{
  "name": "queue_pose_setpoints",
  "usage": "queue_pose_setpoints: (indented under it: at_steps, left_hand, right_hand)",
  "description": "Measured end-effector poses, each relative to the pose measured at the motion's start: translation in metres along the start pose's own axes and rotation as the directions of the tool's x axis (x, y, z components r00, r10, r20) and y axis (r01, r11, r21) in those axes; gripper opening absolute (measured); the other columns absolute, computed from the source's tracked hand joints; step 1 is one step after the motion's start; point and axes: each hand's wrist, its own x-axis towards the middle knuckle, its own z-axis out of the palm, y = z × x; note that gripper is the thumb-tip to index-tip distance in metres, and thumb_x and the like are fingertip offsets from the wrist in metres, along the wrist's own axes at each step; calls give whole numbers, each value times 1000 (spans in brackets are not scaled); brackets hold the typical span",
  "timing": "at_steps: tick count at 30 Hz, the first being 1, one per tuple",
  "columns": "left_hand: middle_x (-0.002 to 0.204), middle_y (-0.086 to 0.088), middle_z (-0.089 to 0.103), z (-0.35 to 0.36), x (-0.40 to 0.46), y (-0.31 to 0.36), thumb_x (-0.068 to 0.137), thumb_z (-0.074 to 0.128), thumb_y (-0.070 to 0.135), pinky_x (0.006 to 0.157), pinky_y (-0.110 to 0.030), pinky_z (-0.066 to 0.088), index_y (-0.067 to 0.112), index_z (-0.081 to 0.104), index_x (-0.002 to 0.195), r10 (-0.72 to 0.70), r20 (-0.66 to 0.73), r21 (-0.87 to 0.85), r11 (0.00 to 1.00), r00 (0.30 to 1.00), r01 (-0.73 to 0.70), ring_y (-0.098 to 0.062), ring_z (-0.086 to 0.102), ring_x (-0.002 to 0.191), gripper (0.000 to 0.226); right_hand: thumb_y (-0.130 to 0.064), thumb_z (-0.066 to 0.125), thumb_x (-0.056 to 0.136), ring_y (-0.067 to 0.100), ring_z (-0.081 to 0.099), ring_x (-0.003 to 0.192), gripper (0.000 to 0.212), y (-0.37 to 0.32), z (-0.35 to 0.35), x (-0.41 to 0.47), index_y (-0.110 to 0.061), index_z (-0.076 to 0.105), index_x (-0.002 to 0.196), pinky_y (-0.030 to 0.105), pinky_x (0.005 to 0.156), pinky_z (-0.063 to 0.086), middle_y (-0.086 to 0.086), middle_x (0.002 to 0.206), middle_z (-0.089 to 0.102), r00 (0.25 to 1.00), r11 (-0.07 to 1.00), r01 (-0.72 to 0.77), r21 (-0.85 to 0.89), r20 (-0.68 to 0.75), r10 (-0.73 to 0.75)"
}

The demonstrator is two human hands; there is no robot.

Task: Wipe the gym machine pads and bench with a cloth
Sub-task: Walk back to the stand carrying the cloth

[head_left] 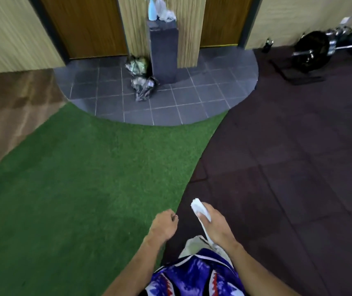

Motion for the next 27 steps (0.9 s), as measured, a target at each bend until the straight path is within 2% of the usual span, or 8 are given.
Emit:
queue_pose_setpoints:
  at_steps: [6,10,13,16,20,24,27]
  left_hand:
    - [115,-15,71,-94,169,60,99,47,27,95,-38,54,6,65,110,-49,15,-44,998,999,49,-31,67,106,30]
    - [115,-12,72,-169,275,125,100,48,27,94,-33,53,6,65,112,-64,0,-71,995,998,64,-27,68,105,29]
    - [115,-14,71,-225,345,171,100,47,27,92,-32,51,7,64,114,-62,-34,-66,996,997,60,-28,67,107,30]
    - [117,-12,71,-278,414,210,101,45,26,87,-30,50,7,64,115,-74,-22,-62,995,997,72,-27,67,107,30]
    - [120,-19,66,-349,529,250,100,41,28,97,-38,46,4,61,111,-55,-28,-15,998,998,55,-36,61,114,33]
    - [117,-19,69,-440,642,294,103,40,27,90,-36,47,-1,61,109,-4,-41,18,1000,999,5,-35,64,109,35]
    - [117,-22,68,-516,722,329,103,41,29,91,-38,48,-2,60,110,-2,-36,17,1000,999,2,-36,64,110,37]
  right_hand:
    - [-42,49,102,18,54,126,45,-57,-51,188,-28,45,145,30,103,41,-5,138,59,997,995,42,-88,72,-36]
    - [-52,45,100,21,55,127,50,-98,-104,320,-31,43,146,34,105,43,-1,139,61,993,989,54,-137,110,-39]
    - [-40,50,102,24,56,127,47,-139,-147,406,-25,46,146,31,102,40,0,138,61,995,990,46,-132,97,-33]
    - [-40,52,101,20,55,131,47,-177,-179,487,-27,46,146,30,105,42,-4,142,59,993,995,43,-89,113,-32]
    - [-39,50,103,19,54,132,49,-223,-207,612,-24,44,149,22,98,39,-5,144,57,994,996,48,-73,100,-40]
    - [-39,50,102,23,56,130,47,-277,-231,749,-23,46,146,30,101,41,-1,143,59,995,997,57,-44,88,-53]
    - [-41,51,101,23,55,133,47,-323,-258,843,-26,47,145,33,106,41,-2,144,58,996,998,67,-20,67,-65]
